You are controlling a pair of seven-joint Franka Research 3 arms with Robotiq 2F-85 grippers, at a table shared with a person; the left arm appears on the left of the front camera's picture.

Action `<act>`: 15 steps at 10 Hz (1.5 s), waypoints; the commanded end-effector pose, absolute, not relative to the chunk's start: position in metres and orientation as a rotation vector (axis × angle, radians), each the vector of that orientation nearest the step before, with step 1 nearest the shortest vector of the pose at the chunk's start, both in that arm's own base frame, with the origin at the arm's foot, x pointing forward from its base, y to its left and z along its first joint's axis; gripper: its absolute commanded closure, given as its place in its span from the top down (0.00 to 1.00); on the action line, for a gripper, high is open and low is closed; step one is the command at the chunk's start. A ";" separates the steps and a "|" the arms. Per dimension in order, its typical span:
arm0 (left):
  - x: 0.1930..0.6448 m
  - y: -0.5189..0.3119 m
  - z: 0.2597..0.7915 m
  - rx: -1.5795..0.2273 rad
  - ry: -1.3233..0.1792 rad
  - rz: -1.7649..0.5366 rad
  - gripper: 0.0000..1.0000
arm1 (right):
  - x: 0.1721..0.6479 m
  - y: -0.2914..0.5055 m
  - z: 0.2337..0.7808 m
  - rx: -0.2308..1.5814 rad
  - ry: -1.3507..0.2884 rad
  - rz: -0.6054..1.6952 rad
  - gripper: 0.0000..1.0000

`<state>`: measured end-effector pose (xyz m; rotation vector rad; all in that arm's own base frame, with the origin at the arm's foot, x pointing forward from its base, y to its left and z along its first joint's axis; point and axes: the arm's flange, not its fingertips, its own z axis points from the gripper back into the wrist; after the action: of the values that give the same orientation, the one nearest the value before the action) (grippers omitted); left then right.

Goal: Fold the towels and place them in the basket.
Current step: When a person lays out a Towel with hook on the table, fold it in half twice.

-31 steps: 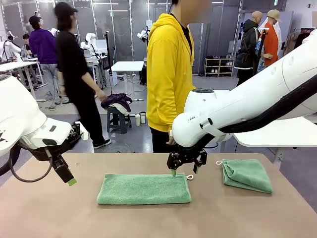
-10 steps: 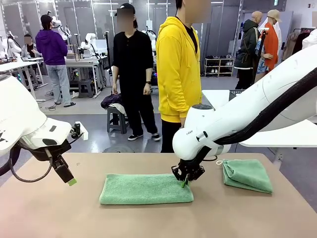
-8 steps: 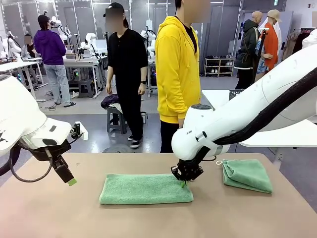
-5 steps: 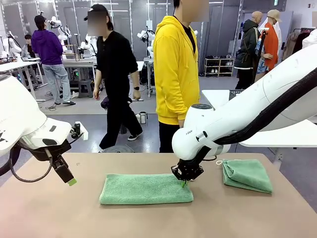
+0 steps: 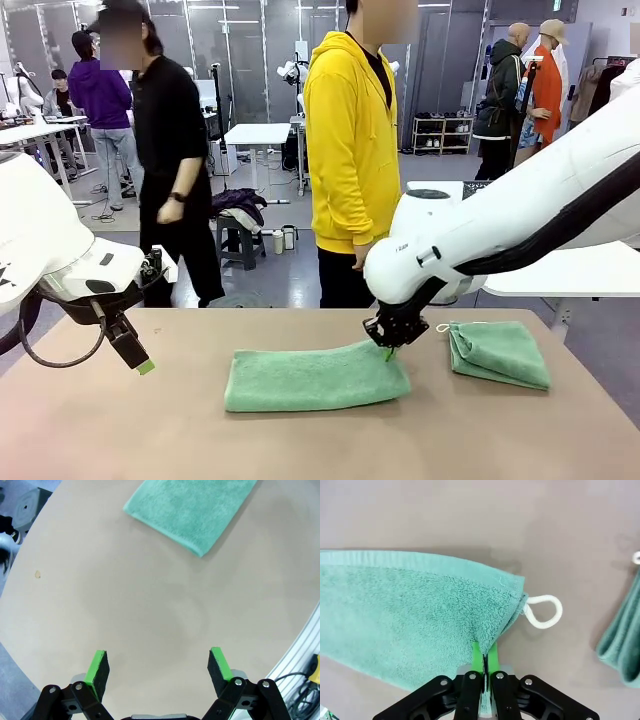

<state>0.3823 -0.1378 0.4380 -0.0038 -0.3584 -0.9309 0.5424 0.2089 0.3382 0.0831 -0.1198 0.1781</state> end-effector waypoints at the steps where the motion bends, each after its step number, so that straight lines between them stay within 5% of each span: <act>1: 0.382 -0.139 0.437 -0.001 -0.355 -0.915 1.00 | 0.534 0.190 0.362 0.037 -0.141 0.188 0.00; 8: 0.382 -0.139 0.437 -0.001 -0.355 -0.915 1.00 | 0.518 0.258 0.421 0.060 -0.121 0.305 0.00; 15: 0.382 -0.139 0.437 -0.001 -0.355 -0.915 1.00 | 0.537 0.384 0.392 0.122 -0.016 0.307 0.00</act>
<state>0.3823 -0.1379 0.4378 -0.0047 -0.3580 -0.9311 0.5292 0.3709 0.3918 0.1081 -0.0386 0.3451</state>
